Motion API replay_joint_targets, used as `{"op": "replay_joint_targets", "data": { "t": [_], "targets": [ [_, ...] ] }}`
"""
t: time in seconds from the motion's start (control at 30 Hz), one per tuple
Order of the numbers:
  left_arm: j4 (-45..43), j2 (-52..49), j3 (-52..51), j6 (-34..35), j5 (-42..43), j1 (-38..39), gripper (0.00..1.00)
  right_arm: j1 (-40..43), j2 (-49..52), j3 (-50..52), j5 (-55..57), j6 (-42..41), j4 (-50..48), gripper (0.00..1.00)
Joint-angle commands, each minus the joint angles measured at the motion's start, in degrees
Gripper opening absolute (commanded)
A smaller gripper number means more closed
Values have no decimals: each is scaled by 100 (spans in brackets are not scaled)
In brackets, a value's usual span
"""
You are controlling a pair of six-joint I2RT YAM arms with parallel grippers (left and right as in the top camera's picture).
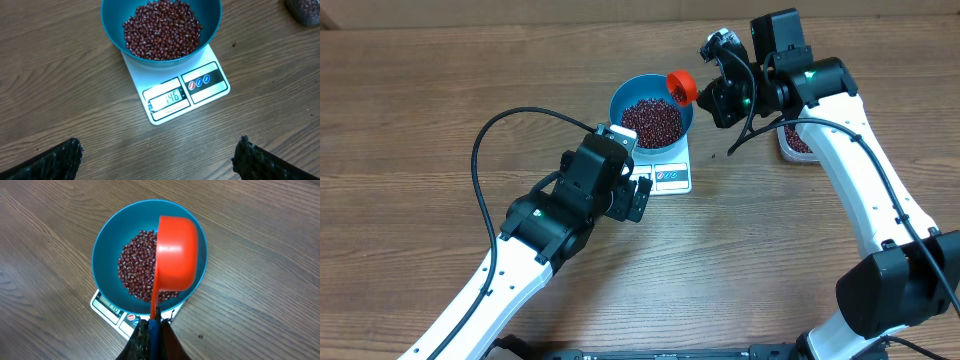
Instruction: Scoop item into bowl and weigh 150g on scale
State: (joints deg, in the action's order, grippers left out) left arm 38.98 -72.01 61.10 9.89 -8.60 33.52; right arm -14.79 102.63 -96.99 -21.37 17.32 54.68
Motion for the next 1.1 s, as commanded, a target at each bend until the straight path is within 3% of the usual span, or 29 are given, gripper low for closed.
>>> {"op": "replay_joint_targets", "data": {
  "t": [0.0,1.07],
  "targets": [
    [-15,2,-33,-87,57,-28,100,-42,-48,-168,9,-138,-66,4],
    [-15,2,-33,-87,57,-28,100,-42,-48,-166,-79,-103,-42,4]
  ]
}}
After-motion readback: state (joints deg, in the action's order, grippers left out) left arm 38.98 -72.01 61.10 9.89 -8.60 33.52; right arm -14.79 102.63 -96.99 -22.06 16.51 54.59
